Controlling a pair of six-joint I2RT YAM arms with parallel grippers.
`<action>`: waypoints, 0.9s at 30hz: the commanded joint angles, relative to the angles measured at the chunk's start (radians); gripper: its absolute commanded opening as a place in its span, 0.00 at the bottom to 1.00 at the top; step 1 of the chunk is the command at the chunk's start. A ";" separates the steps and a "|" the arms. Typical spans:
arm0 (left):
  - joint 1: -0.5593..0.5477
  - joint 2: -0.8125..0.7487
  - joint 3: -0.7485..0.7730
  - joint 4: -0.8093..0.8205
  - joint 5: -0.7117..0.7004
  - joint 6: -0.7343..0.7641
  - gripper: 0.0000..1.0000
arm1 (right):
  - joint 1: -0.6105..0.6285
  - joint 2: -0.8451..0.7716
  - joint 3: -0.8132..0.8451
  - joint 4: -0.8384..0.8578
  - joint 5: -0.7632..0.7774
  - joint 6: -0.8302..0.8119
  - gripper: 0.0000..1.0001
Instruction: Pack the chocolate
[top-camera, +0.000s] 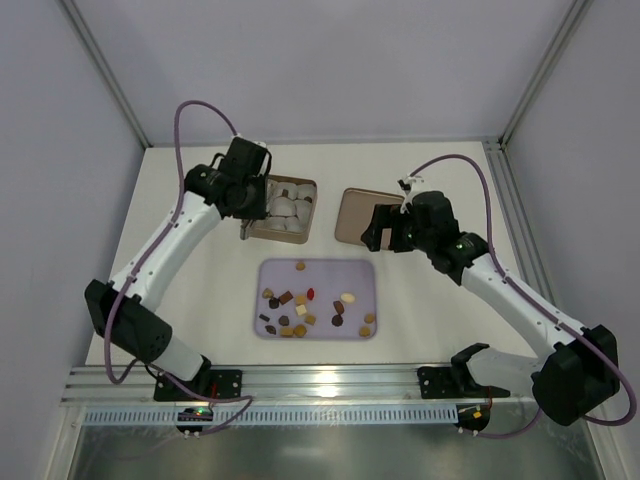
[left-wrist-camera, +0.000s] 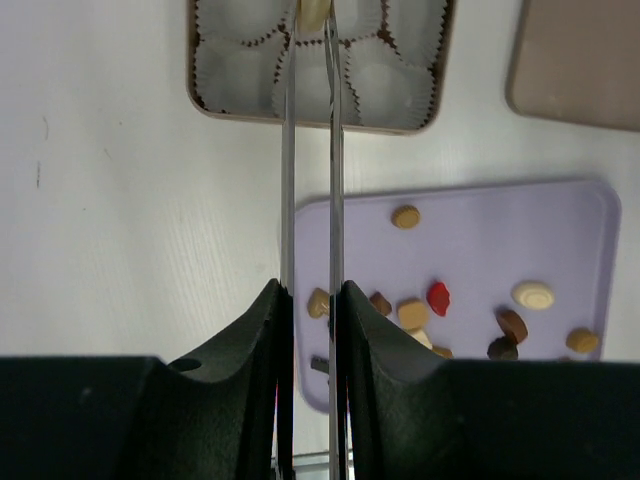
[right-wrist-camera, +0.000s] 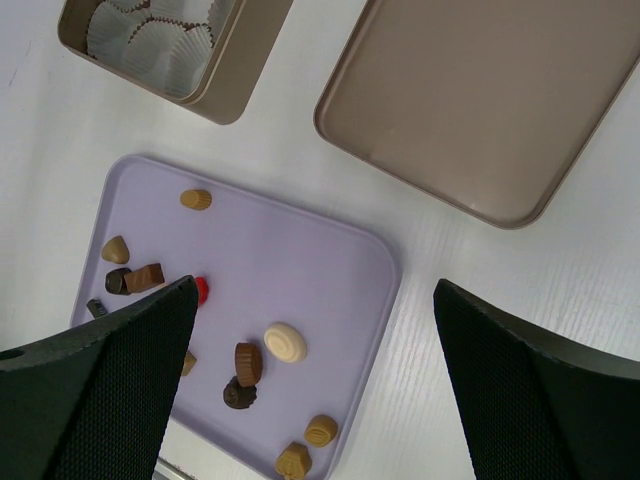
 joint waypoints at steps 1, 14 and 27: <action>0.057 0.092 0.090 0.043 0.006 0.035 0.24 | 0.001 0.004 0.045 0.020 -0.025 -0.017 1.00; 0.144 0.296 0.175 0.046 -0.007 0.052 0.24 | 0.001 0.004 0.033 0.026 -0.030 -0.018 1.00; 0.146 0.351 0.144 0.069 -0.050 0.061 0.29 | 0.001 0.005 0.019 0.036 -0.029 -0.015 1.00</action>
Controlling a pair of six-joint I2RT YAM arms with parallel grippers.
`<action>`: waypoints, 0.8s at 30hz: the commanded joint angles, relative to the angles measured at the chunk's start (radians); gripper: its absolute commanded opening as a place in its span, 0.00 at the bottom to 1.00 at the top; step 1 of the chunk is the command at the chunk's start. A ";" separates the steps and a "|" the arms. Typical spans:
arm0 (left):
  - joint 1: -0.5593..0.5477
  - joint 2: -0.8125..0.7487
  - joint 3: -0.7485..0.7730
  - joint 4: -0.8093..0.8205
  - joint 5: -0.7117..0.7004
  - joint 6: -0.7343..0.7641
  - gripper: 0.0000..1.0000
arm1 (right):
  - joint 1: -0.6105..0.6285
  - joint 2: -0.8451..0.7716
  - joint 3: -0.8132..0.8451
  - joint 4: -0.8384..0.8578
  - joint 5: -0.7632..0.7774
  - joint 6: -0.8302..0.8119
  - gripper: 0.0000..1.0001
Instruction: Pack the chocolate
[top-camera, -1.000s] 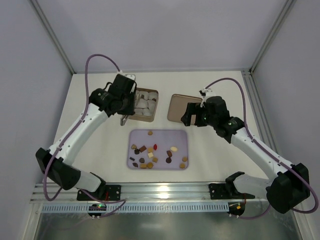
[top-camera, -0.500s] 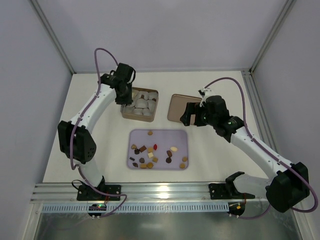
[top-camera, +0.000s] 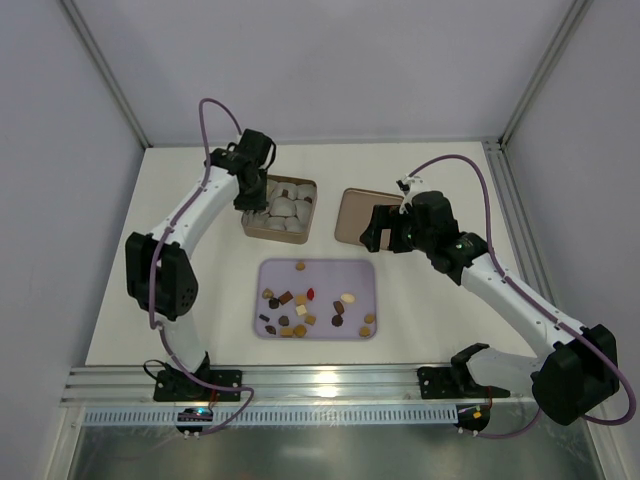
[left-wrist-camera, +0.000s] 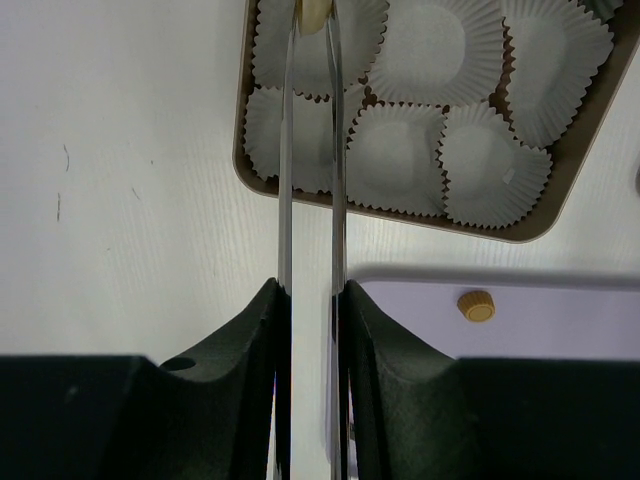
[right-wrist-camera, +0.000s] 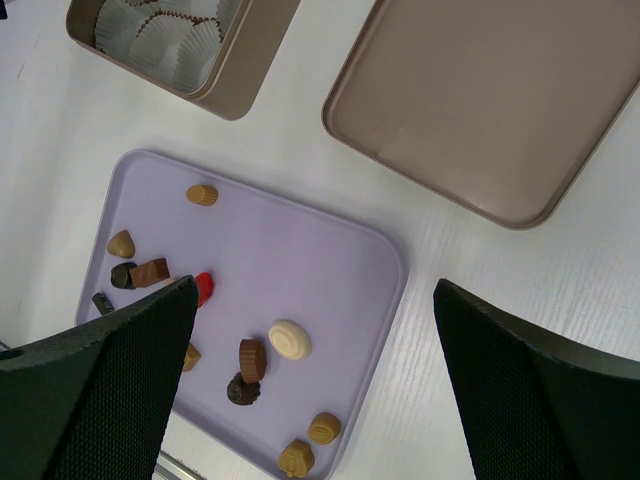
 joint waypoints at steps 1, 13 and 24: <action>0.005 0.009 0.004 0.034 -0.025 0.015 0.29 | 0.001 -0.001 0.014 0.035 -0.005 -0.012 1.00; 0.005 0.001 -0.034 0.034 -0.010 0.007 0.34 | 0.000 0.007 0.013 0.037 -0.005 -0.009 1.00; 0.005 -0.025 -0.018 0.021 0.001 0.012 0.38 | 0.001 -0.004 0.014 0.031 0.000 -0.009 1.00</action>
